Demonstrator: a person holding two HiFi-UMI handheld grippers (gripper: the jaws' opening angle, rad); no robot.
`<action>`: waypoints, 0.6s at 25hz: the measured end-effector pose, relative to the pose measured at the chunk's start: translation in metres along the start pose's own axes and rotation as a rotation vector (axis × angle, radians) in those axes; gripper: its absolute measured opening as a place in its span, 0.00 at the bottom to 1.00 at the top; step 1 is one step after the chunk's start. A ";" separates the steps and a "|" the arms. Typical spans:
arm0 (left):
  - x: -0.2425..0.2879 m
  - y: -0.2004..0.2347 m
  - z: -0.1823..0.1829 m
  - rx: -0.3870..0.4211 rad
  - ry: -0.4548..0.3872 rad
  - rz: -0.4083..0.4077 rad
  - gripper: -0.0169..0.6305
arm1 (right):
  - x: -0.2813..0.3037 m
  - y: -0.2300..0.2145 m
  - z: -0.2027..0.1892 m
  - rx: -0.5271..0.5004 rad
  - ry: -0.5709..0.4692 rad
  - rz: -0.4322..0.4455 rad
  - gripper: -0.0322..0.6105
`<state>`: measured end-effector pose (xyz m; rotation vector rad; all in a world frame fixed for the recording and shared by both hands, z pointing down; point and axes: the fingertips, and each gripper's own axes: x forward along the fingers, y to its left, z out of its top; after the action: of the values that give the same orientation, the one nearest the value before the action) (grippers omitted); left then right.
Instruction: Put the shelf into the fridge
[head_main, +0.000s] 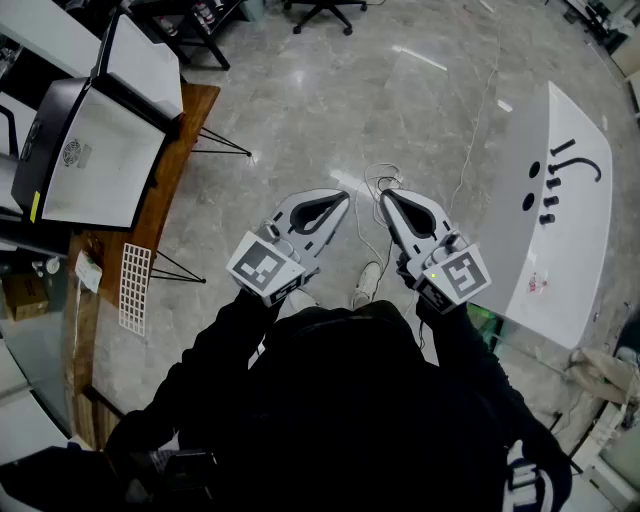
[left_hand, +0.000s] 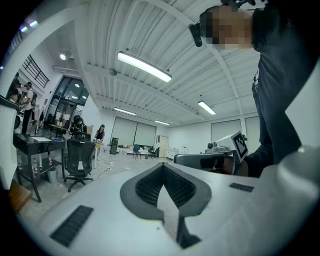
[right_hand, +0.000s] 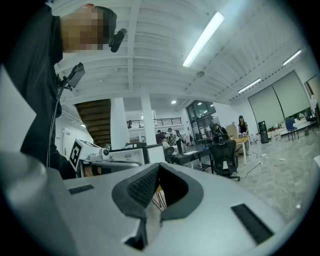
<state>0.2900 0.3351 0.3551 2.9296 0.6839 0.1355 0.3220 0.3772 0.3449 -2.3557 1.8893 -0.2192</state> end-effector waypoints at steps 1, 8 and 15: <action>0.002 0.002 -0.001 0.005 0.001 -0.007 0.04 | 0.002 -0.003 -0.001 -0.003 -0.001 -0.005 0.06; 0.008 0.016 -0.005 0.007 0.001 0.018 0.04 | 0.017 -0.014 -0.010 0.000 0.015 0.039 0.06; -0.004 0.034 -0.004 0.012 -0.011 0.166 0.04 | 0.043 -0.010 -0.015 0.009 0.025 0.197 0.06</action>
<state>0.3006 0.3036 0.3638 2.9934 0.4411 0.1315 0.3377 0.3369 0.3630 -2.1509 2.1099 -0.2385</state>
